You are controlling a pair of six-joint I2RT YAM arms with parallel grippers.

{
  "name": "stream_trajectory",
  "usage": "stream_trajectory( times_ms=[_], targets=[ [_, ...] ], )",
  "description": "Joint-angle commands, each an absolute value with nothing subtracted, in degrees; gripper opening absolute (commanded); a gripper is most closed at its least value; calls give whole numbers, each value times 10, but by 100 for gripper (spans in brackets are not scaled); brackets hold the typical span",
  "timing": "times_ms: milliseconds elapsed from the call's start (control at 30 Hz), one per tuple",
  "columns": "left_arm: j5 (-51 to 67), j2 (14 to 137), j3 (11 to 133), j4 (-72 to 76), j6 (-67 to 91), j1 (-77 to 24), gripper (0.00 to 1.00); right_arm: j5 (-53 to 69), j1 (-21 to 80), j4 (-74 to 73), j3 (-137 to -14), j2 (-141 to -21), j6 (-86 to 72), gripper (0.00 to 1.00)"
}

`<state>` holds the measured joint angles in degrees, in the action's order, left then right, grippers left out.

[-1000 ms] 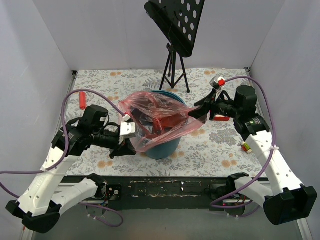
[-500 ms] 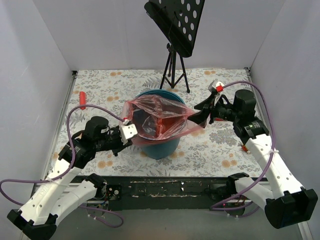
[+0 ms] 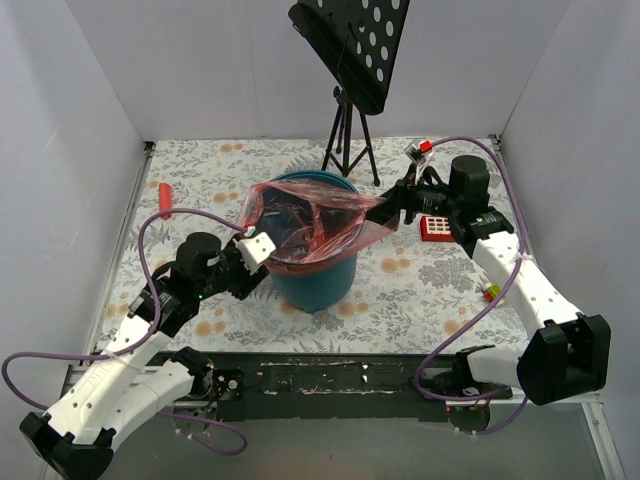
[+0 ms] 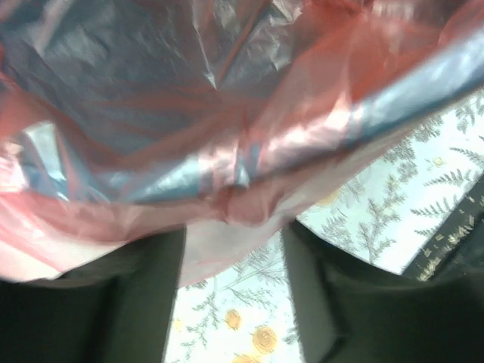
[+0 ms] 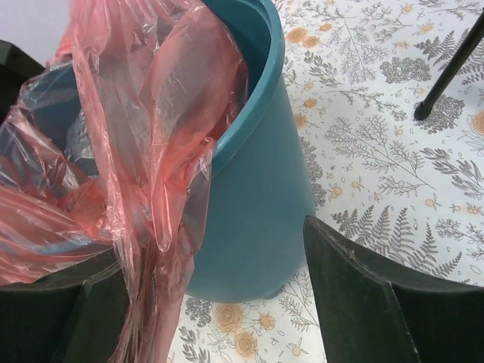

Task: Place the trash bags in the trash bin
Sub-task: Place the trash bag in the trash bin.

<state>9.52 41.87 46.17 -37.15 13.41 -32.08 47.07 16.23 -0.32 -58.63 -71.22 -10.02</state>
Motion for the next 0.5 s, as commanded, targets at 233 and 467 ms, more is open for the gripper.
stream_trajectory(
  times_ms=[233, 467],
  targets=[
    [121, 395, 712, -669, 195, -322, 82, 521, 162, 35, -650, -737, -114, 76],
    [113, 529, 817, -557, 261, -268, 84, 512, 162, 33, -650, -743, -106, 76]
  ],
)
